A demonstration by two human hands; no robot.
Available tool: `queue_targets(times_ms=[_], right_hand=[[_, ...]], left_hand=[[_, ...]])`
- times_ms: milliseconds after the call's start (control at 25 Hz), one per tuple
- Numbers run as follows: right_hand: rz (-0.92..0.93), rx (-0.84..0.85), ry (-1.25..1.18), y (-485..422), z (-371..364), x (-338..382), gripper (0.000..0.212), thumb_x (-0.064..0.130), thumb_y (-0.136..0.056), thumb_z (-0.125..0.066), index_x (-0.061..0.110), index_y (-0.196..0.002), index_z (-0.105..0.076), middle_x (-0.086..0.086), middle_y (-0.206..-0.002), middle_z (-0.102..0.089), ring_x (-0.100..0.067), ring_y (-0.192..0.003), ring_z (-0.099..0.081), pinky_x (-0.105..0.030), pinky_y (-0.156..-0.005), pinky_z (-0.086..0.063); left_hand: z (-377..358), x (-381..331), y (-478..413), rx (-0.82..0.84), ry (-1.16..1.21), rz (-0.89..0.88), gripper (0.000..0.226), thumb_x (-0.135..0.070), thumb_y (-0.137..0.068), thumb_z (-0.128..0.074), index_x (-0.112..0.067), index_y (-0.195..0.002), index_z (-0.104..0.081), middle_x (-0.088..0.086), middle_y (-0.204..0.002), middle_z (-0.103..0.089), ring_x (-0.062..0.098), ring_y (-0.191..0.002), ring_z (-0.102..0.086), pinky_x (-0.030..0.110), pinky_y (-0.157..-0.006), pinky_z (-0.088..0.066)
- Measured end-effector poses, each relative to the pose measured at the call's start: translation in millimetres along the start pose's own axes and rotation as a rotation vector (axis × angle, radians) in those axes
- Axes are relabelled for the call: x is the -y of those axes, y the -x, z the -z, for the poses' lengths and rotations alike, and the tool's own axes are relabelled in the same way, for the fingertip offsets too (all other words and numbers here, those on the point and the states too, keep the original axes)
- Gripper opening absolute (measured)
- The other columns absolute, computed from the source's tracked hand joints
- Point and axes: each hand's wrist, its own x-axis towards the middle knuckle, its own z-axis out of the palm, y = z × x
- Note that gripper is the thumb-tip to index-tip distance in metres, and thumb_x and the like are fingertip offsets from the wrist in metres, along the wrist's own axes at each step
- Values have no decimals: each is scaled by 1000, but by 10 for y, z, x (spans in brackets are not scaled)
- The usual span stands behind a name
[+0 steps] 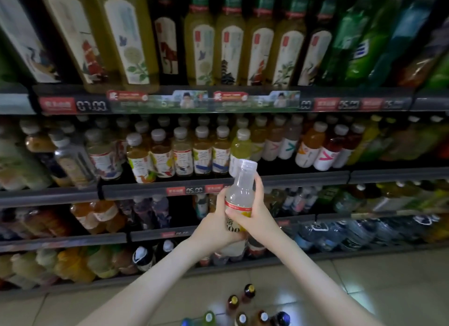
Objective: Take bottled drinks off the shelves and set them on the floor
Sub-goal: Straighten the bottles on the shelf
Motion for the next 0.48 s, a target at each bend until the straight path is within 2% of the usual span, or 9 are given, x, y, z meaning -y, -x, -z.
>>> queue_targets(times_ms=[80, 200, 280, 360, 400, 480], right_hand=[[2, -5, 6, 60, 341, -72, 104, 25, -83, -73, 49, -142, 10, 12, -136, -43, -1, -118, -50, -12, -88, -43], [30, -41, 27, 127, 910, -200, 103, 21, -81, -75, 42, -147, 2, 23, -121, -47, 12, -106, -51, -4, -77, -44], [20, -76, 29, 172, 1311, -296, 96, 19, -80, -77, 40, -145, -9, 27, -113, -51, 16, -97, -54, -3, -71, -45], [0, -128, 26, 211, 1668, -377, 80, 17, -79, -78, 36, -138, -27, 23, -107, -57, 16, -90, -58, -4, -68, -46], [-15, -157, 27, 217, 1835, -412, 71, 17, -78, -78, 34, -131, -34, 19, -106, -60, 14, -89, -59, -6, -67, -46], [-48, -216, -1, 221, 2119, -451, 61, 18, -77, -79, 33, -120, -40, 12, -106, -62, 6, -93, -60, -10, -68, -47]], left_hand=[[-250, -206, -99, 20, -41, -9, 107, -33, -69, -76, -45, -140, 3, -9, -101, -66, 9, -84, -66, 27, -76, -54], [-669, -537, -300, 68, 44, -17, 105, -32, -70, -77, -49, -138, 1, -12, -108, -65, 3, -89, -66, 25, -82, -53], [-924, -783, -453, 118, 82, -32, 100, -29, -74, -76, -50, -138, -3, -21, -111, -62, -6, -91, -63, 14, -81, -50], [-1110, -1005, -584, 155, 11, -50, 90, -31, -80, -69, -53, -138, -4, -31, -116, -51, -11, -97, -57, 4, -78, -42], [-1191, -1096, -652, 158, -33, -63, 85, -33, -83, -66, -53, -139, -5, -31, -123, -47, -8, -106, -53, 4, -81, -39], [-1331, -1189, -793, 129, -115, -74, 82, -35, -86, -61, -47, -146, -7, -17, -141, -42, 4, -125, -44, 14, -96, -36]])
